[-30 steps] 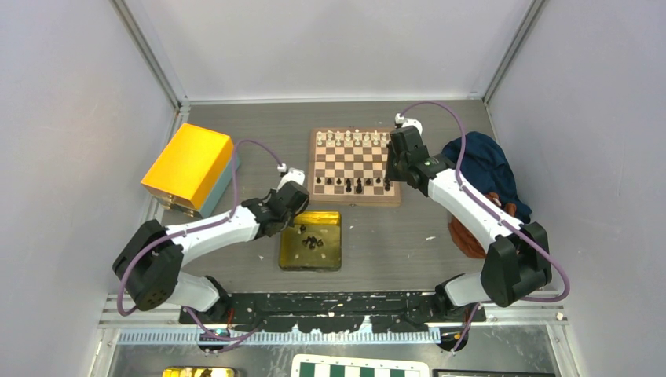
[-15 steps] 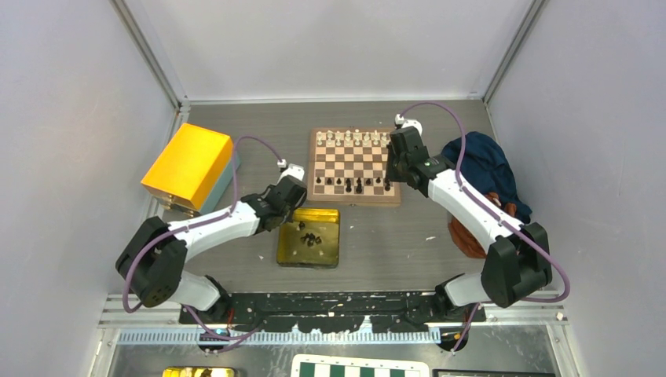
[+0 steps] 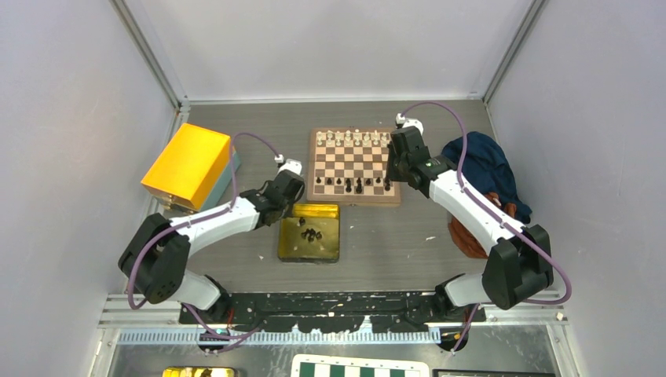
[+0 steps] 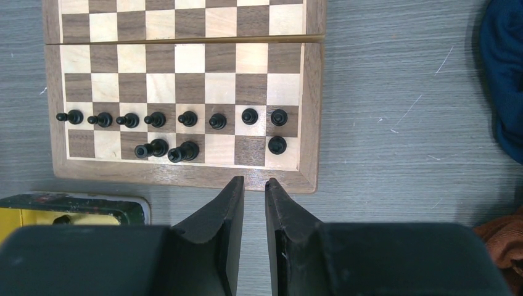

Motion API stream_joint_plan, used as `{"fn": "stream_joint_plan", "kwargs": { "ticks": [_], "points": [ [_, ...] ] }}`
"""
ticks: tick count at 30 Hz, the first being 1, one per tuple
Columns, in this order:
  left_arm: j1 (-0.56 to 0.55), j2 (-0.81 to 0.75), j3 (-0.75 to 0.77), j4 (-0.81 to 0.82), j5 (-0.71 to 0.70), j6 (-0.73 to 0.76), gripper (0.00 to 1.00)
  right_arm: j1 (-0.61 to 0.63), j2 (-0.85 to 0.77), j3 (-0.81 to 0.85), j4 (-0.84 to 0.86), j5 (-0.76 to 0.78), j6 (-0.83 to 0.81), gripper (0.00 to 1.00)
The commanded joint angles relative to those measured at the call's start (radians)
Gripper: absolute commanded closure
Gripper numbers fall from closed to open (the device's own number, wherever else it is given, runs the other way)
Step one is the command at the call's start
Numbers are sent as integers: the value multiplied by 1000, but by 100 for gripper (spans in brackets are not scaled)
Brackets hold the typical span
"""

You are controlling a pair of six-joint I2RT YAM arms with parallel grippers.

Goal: Set up the chess pieces on the board
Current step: Move the storage box to the center of the board.

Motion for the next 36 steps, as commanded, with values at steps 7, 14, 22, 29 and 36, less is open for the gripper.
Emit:
{"fn": "stream_joint_plan", "kwargs": {
  "ticks": [7,14,22,29,36],
  "points": [
    [16,-41,1,76,35,-1,51,10,-46,11,15,7,-14,75],
    [15,-139,-16,32,76,-48,27,43,-59,33,-5,13,-22,74],
    [9,-332,-6,-82,112,-154,23,208,2,130,-49,101,-50,73],
    [3,-432,-33,-149,181,-278,11,341,87,248,-137,106,-57,72],
    [-8,-515,21,-349,173,-341,3,453,141,399,-291,66,55,70]
  ]
}}
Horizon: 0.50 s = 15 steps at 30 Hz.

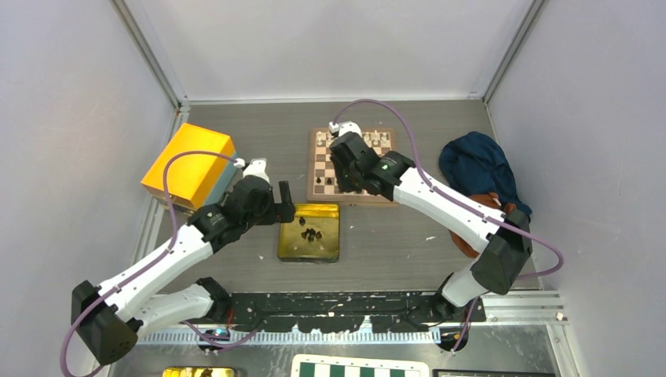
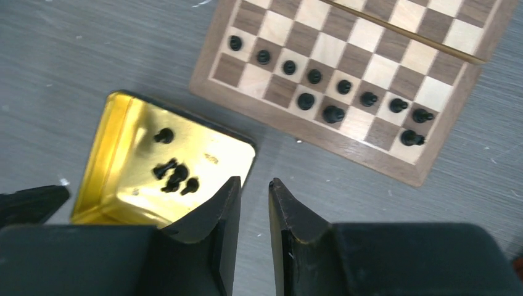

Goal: Set up the chess pieces on the board
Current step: Move the storage box to the center of the board, then pick up the chess piece from the storage box.

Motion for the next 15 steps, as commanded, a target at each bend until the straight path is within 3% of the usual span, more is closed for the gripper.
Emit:
{"fn": "stream_joint_plan", "kwargs": {
  "ticks": [1,9,15],
  "points": [
    [-6,-69,52,-155,4,-54,3,81,23,136,-124,0,92,69],
    [-6,-157,52,-266,-33,-29,0,226,118,214,-193,21,178,64],
    [-6,-183,70,-303,-60,-2,0,273,114,124,-154,-3,249,61]
  ]
}}
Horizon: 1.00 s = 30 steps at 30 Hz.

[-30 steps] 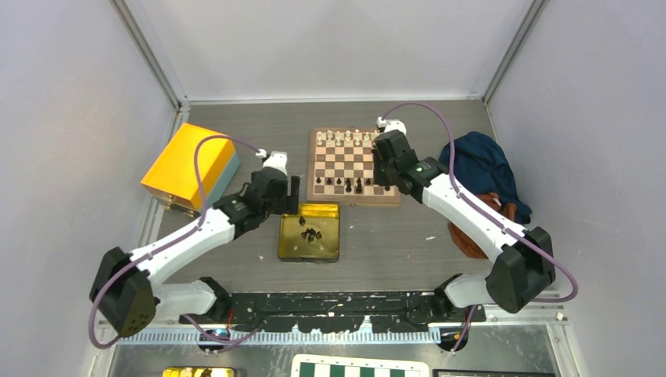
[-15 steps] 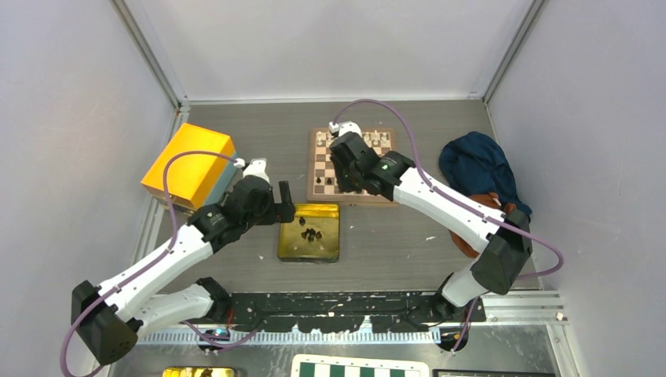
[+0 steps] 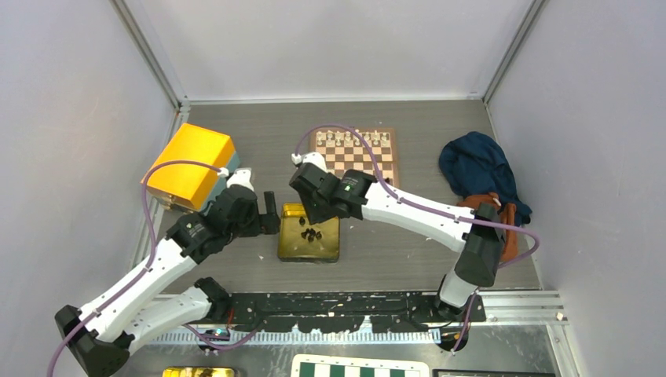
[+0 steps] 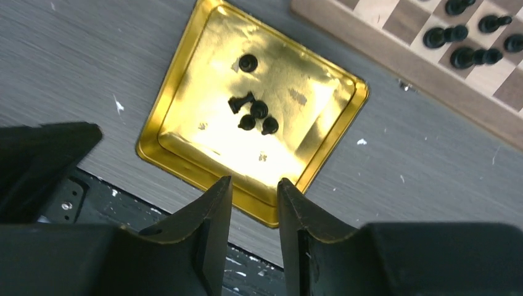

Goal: Set up the chess pieces on the board
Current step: Pick up the chess piece from the storage box.

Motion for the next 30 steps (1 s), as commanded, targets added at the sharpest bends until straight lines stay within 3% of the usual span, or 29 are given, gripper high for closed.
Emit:
{"fn": "stream_joint_plan", "kwargs": {
  "ticks": [1,14,30],
  "points": [
    [-2,-29,53,-36,-40,30,0,21,-34,-54,23,-3,83,61],
    [-2,-21,38,-7,-36,64,0,37,-2,-152,120,-40,103,56],
    [-2,-67,25,-4,-16,113,0,26,76,-188,178,-35,110,58]
  ]
}}
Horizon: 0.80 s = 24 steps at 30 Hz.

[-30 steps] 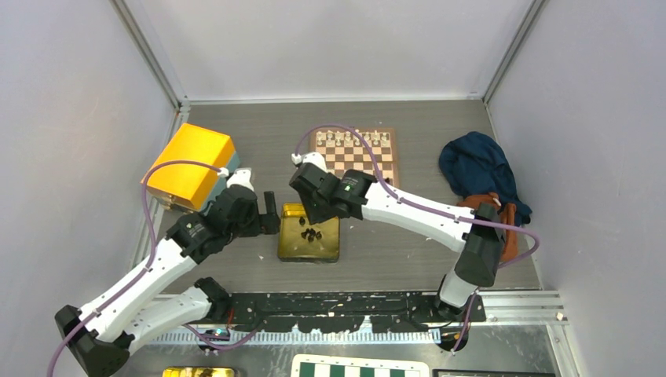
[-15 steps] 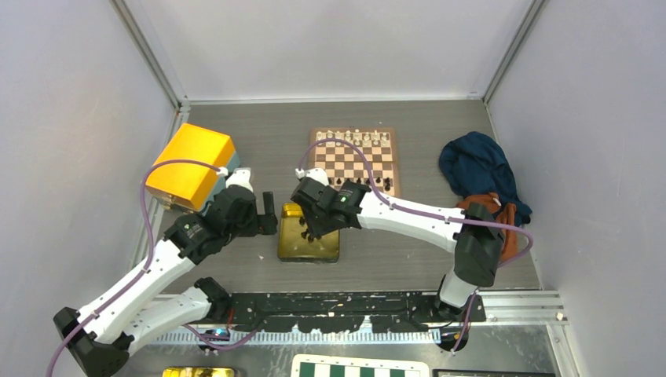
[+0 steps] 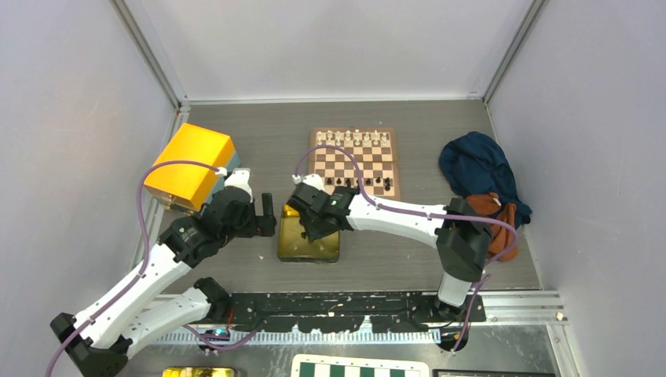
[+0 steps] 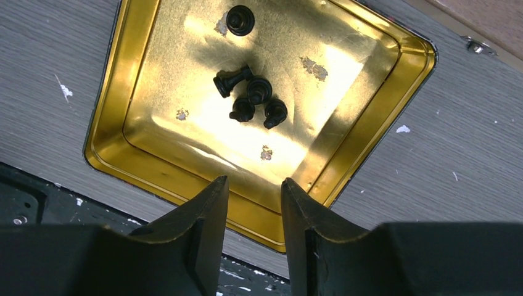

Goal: Set up the chess pieces on the board
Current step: Pick up the chess piece from the storage box.

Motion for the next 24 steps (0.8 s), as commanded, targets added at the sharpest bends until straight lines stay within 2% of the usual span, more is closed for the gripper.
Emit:
{"fn": "stream_joint_plan", "kwargs": {
  "ticks": [1,24],
  "points": [
    [-1,-20,15,23,-1,22,0,-8,-2,-7,61,9,28,58],
    [-1,-25,15,18,-10,33,0,-69,27,-94,184,-59,25,59]
  ]
}}
